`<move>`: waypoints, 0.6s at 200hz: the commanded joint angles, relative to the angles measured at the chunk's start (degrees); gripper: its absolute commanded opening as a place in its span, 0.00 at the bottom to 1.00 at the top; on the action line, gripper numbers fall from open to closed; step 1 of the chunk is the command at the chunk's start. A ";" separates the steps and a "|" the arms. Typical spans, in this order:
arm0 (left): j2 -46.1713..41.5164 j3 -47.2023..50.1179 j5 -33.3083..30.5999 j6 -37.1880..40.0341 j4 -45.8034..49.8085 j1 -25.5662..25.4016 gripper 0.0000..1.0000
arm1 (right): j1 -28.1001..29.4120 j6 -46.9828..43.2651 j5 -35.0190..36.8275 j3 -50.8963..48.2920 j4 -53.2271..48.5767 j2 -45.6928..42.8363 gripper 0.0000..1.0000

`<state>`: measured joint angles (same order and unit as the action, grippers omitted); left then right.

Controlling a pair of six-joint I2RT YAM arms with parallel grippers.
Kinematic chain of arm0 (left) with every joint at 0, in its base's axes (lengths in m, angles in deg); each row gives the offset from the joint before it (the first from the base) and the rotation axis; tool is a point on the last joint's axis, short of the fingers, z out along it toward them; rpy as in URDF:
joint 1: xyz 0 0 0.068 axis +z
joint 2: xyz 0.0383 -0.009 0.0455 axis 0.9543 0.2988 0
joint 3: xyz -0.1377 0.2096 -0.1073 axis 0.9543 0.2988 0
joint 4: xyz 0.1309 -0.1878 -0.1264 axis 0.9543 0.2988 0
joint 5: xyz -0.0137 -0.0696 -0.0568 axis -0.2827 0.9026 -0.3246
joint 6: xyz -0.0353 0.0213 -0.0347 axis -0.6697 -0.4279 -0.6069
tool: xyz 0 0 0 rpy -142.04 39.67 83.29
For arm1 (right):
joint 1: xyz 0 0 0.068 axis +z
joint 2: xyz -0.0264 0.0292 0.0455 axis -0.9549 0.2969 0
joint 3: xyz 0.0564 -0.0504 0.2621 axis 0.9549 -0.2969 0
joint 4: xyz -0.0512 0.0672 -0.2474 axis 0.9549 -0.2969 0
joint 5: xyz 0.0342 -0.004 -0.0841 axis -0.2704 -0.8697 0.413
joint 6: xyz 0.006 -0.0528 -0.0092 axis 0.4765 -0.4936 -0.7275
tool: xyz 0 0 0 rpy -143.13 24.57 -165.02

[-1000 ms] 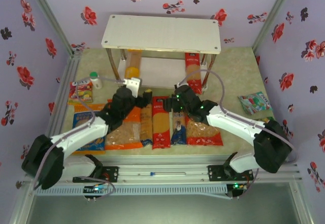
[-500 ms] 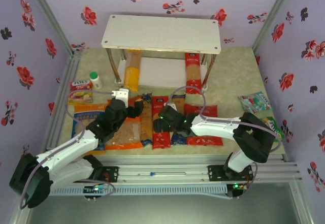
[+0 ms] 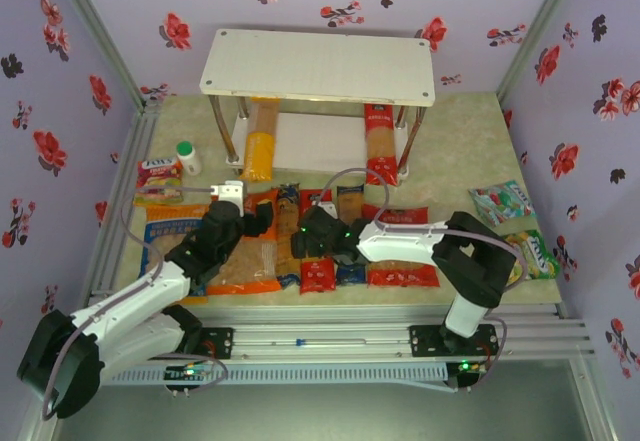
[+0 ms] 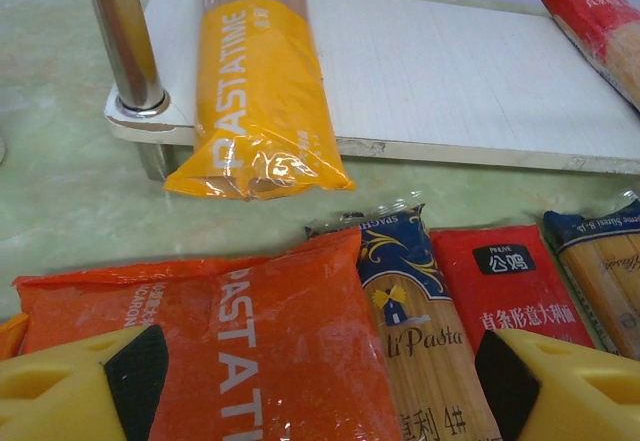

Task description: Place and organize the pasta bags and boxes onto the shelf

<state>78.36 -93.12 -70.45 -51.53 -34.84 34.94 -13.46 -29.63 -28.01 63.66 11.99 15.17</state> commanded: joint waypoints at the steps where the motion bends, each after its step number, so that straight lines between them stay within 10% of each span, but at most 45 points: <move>1: -1.50 1.12 0.55 -0.89 0.06 0.83 0.85 | 0.41 3.01 -0.59 0.88 -4.09 3.88 0.92; 120: -3.03 2.80 2.11 -1.62 -1.07 2.43 0.85 | 2.06 5.10 4.15 0.24 -12.65 1.09 0.92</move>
<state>76.09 -90.92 -68.92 -51.97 -34.91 36.91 -12.22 -27.23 -24.53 65.91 6.38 16.43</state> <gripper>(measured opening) 0.853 0.915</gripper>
